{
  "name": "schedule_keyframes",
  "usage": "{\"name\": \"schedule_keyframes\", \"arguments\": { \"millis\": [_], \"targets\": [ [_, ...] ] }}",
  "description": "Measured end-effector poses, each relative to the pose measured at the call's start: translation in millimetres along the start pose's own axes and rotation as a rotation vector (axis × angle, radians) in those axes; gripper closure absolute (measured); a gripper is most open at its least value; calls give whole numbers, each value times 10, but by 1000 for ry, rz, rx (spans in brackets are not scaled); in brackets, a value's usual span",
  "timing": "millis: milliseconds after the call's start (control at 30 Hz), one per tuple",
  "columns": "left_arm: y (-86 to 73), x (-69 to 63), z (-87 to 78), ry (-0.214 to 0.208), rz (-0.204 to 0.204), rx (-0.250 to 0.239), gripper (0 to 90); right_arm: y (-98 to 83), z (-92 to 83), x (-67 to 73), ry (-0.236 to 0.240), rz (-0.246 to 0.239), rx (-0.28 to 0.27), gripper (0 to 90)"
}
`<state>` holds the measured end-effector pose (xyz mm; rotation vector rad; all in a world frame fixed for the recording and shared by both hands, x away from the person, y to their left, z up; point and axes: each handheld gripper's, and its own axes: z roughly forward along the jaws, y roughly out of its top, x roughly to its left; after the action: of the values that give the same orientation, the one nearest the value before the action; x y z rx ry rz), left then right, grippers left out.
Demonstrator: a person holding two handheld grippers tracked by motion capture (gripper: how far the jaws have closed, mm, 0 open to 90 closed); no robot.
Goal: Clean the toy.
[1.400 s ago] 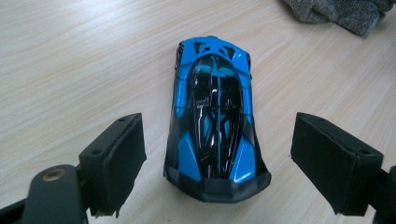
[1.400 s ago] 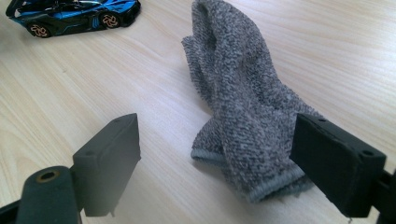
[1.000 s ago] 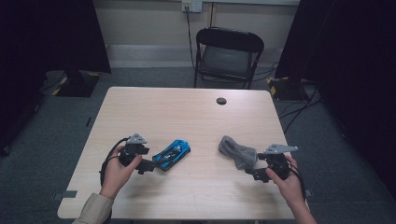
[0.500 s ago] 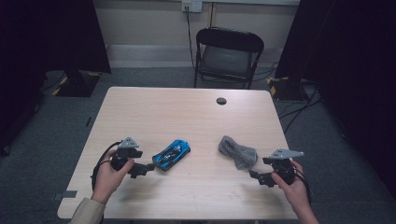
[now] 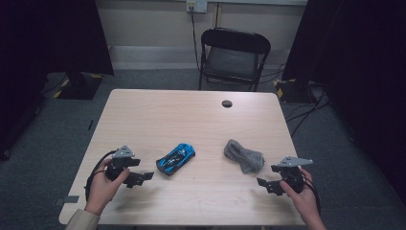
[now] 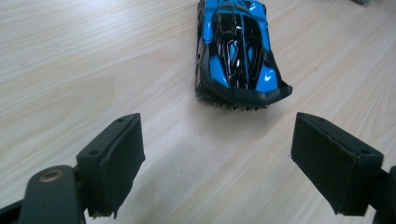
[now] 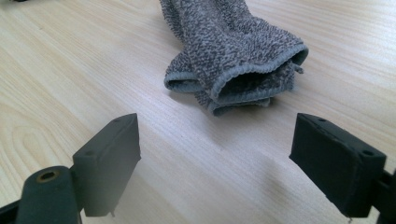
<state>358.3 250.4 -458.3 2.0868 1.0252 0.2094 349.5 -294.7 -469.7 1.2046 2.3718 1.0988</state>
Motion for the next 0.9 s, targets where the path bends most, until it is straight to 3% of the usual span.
{"name": "schedule_keyframes", "arguments": {
  "millis": [367, 900],
  "targets": [
    [-179, 91, -98, -13, -19, 2, 167, -98, -15, -44, -15, 8, 14, 151],
    [-354, 159, -153, -12, 5, 2, 165, -174, -15, -37, -19, -6, 32, 151]
  ]
}}
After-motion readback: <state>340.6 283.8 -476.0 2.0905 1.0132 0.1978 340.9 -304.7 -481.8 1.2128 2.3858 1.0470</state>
